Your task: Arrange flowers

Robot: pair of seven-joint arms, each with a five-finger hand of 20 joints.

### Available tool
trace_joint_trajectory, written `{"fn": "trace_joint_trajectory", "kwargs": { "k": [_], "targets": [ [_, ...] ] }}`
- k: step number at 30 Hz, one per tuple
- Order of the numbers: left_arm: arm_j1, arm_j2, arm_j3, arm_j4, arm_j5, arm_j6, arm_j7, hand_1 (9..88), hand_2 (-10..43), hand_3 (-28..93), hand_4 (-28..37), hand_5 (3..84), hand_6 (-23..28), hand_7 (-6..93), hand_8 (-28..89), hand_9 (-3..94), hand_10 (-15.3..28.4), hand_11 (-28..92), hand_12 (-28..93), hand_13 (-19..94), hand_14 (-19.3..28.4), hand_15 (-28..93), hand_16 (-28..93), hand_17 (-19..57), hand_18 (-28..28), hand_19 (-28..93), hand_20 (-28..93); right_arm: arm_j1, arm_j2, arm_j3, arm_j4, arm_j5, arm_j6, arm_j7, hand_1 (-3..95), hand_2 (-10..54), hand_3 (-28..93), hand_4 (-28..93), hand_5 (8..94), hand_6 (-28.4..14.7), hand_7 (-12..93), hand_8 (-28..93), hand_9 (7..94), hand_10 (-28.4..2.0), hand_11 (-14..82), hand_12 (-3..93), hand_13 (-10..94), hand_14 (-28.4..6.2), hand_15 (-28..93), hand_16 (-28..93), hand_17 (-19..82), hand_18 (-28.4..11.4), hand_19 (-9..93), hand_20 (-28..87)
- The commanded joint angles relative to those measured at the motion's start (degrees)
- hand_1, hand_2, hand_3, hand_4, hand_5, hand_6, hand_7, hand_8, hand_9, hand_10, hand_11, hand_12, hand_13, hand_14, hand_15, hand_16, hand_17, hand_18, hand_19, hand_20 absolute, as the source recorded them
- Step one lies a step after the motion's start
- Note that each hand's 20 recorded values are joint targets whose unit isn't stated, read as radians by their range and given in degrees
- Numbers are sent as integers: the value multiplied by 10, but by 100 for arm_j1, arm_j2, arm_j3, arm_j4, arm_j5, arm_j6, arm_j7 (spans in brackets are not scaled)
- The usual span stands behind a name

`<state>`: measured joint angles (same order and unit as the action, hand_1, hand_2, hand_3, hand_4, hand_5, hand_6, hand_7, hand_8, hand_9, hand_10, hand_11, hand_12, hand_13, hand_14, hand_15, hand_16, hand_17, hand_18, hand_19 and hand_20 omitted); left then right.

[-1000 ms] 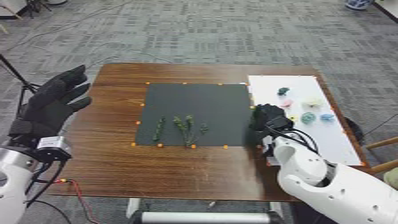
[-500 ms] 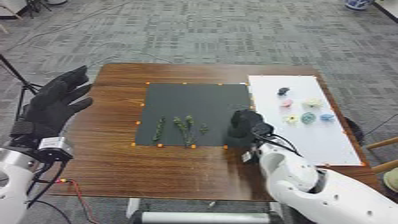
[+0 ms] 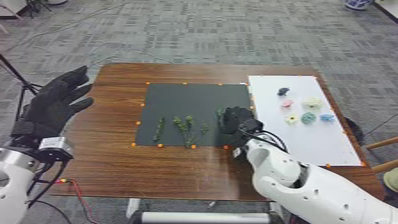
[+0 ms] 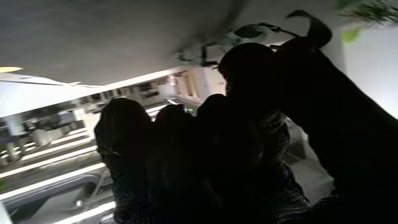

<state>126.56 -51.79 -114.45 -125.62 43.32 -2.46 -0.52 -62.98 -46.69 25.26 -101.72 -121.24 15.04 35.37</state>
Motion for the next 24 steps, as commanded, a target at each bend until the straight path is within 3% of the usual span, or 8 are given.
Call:
{"fn": "trace_joint_trajectory", "kwargs": {
  "k": [1,12,24],
  "targets": [
    [-3,-33,19,-7,-26,-20,-17,242,-91,639,-283,200,15,196,-90,121,81,206,181,38,106,369,-59,-115,177,326,114,-373,2,225,-36,-46,-1466,342,393,-95,853,-152,749,-19,596,256,820,-96,701,556,763,-108,895,493,420,-239,932,568],
    [14,-10,1,-24,-28,-15,-18,243,-92,640,-283,200,15,194,-88,122,81,206,182,38,107,369,-60,-114,177,326,113,-527,46,515,-254,156,-2093,362,392,-95,853,-149,753,-16,587,257,823,-96,695,559,768,-107,893,491,426,-240,932,570],
    [24,-5,-1,-24,-37,-36,-21,244,-91,638,-283,200,15,195,-89,122,81,208,183,38,107,370,-59,-114,176,326,113,-721,-155,776,-428,346,-2157,411,391,-95,848,-146,762,-11,575,256,829,-95,690,552,776,-105,891,488,436,-241,932,577]
  ]
}}
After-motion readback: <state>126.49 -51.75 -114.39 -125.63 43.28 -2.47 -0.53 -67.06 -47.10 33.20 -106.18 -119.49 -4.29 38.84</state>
